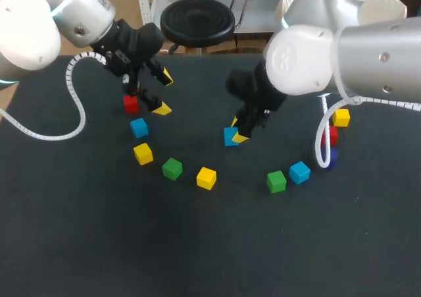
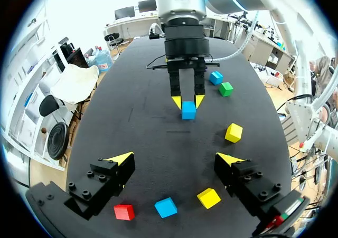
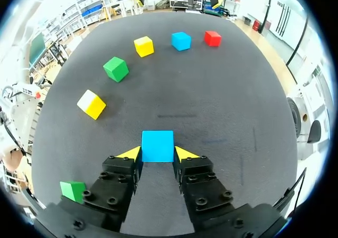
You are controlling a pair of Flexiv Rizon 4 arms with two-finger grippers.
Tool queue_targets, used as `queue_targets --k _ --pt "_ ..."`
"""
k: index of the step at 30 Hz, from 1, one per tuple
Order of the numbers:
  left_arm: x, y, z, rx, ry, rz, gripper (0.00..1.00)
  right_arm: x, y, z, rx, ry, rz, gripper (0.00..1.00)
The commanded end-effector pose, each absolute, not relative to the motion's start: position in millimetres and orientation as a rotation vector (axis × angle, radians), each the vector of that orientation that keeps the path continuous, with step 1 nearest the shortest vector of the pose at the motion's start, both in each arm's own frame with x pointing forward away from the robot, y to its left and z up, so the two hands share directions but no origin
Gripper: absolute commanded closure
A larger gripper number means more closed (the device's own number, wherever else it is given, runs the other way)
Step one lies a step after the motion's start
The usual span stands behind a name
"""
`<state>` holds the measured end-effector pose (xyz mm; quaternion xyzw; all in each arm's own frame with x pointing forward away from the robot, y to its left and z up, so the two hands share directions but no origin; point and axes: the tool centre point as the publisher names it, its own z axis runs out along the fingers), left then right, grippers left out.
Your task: Place the blue cubes, place green cubes on the blue cubes, place the yellow cubes on the green cubes, then place the red cubes on the yellow cubes, and place purple cube on the red cubes.
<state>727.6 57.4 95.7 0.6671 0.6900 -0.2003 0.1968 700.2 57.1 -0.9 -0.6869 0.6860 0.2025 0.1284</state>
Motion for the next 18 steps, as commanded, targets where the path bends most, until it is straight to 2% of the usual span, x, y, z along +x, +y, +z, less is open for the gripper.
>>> queue_targets --k 1,18 --pt "727.2 57.9 95.8 1.868 1.931 -0.56 0.0 692.0 54.3 -1.7 -1.975 2.0 0.574 1.0" --pt "727.2 57.9 95.8 1.868 1.931 -0.56 0.0 694.2 55.4 -1.8 -1.982 1.996 0.563 1.0"
